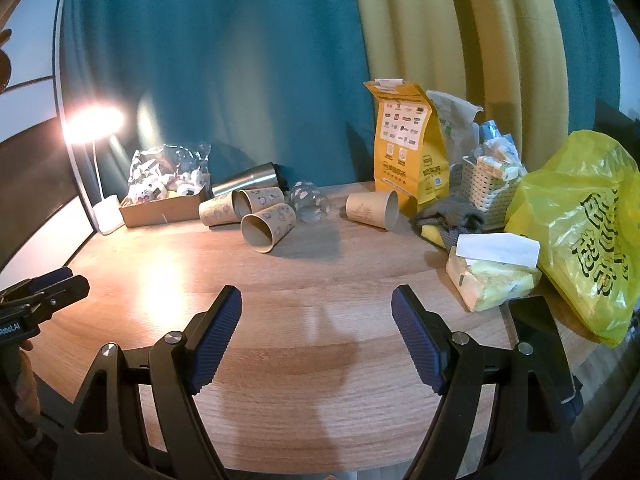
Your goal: Flip cup upside down
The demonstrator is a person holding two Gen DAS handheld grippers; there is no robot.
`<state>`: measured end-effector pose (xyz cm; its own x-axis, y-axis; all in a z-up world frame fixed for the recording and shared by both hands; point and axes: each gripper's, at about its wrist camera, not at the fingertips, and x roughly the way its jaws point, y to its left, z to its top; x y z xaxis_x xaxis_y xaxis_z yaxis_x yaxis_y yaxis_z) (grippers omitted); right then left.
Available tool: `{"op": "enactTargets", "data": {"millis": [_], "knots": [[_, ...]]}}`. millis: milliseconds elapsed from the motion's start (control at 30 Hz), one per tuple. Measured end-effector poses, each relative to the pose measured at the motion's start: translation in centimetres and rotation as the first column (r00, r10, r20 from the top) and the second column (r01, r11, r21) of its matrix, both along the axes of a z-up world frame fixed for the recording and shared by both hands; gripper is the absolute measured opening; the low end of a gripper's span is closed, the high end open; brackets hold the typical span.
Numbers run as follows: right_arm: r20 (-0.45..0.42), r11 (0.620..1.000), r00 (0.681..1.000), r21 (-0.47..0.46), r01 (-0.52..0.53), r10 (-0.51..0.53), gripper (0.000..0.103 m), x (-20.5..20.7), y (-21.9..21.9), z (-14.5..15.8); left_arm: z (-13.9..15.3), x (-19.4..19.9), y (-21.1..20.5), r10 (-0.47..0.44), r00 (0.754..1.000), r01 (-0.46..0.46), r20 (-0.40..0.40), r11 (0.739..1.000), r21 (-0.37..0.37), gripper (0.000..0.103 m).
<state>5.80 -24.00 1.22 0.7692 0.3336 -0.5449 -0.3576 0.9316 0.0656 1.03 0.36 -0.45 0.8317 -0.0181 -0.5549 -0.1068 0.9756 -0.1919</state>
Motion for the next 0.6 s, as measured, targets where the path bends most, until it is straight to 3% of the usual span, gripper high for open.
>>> {"op": "enactTargets", "data": {"millis": [600], "knots": [[-0.004, 1.000, 1.000, 0.000, -0.003, 0.003, 0.080, 0.03, 0.45, 0.23, 0.13, 0.14, 0.20, -0.002, 1.000, 0.002, -0.004, 1.000, -0.001, 0.081]]}}
